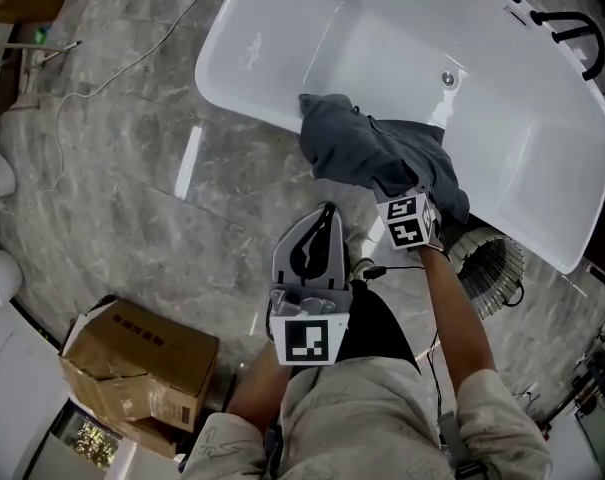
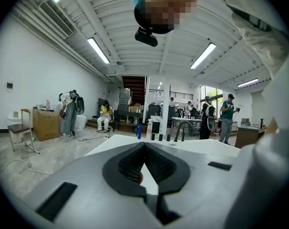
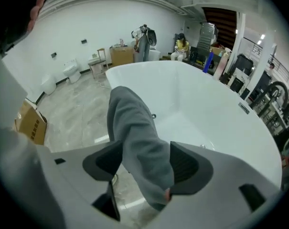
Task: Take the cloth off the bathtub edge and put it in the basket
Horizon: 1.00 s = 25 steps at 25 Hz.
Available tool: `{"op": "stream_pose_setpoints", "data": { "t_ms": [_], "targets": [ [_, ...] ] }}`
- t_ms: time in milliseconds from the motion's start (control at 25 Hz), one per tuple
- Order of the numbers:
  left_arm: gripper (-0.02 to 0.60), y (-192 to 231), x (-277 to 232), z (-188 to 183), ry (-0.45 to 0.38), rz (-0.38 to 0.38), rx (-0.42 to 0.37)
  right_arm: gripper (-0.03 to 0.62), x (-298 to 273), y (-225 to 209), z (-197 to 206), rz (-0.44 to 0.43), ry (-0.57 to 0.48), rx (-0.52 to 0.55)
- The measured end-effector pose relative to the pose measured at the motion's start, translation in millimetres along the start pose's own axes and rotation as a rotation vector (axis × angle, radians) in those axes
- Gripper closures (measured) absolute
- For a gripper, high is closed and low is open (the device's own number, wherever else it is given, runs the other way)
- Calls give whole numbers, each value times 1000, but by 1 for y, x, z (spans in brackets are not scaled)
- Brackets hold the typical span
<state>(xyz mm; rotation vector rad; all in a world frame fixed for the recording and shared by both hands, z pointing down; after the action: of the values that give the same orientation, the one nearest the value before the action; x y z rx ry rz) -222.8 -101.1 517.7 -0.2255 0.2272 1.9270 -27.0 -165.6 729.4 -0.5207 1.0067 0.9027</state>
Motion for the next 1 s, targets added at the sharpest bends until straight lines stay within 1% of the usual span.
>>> {"op": "stream_pose_setpoints", "data": {
  "t_ms": [80,240,440,480,520,600,720,800,920,960,1000],
  "targets": [
    [586,6,-1,4,11,-5,5,306,-11,2,0,8,39,51],
    [586,15,-5,10,30,-17,15,298,-27,2,-4,33,107,120],
    [586,22,-10,13,26,-29,28,298,-45,-1,-9,75,209,207],
    [586,23,-11,13,31,-28,28,306,-47,-2,-10,91,234,230],
    [586,24,-12,13,32,-28,29,340,-49,-2,-11,104,257,252],
    [586,25,-13,11,23,-30,34,359,-51,-2,-12,107,279,283],
    [586,25,-12,8,22,-22,24,381,-43,0,-11,94,234,345],
    [586,25,-11,6,24,-20,23,412,-34,3,-10,97,191,386],
    [586,21,-10,1,15,-26,31,444,-21,7,-9,108,138,394],
    [586,20,-9,-2,5,-30,37,474,-16,9,-7,110,122,379],
    [586,18,-8,-5,1,-32,37,564,-11,12,-5,114,111,350]
  ]
}}
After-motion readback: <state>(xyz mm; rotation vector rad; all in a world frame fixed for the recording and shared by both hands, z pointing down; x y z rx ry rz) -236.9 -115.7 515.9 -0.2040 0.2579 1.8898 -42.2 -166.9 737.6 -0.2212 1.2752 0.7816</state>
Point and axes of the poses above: the fingertips, and each gripper's own axes: x backward along the fingers, y to its left, z out of its underside, the point moved 10 cm from there along x, backward along the fingers, and after that the axes turned 3 degrees about -x, right-handed, at the moved point
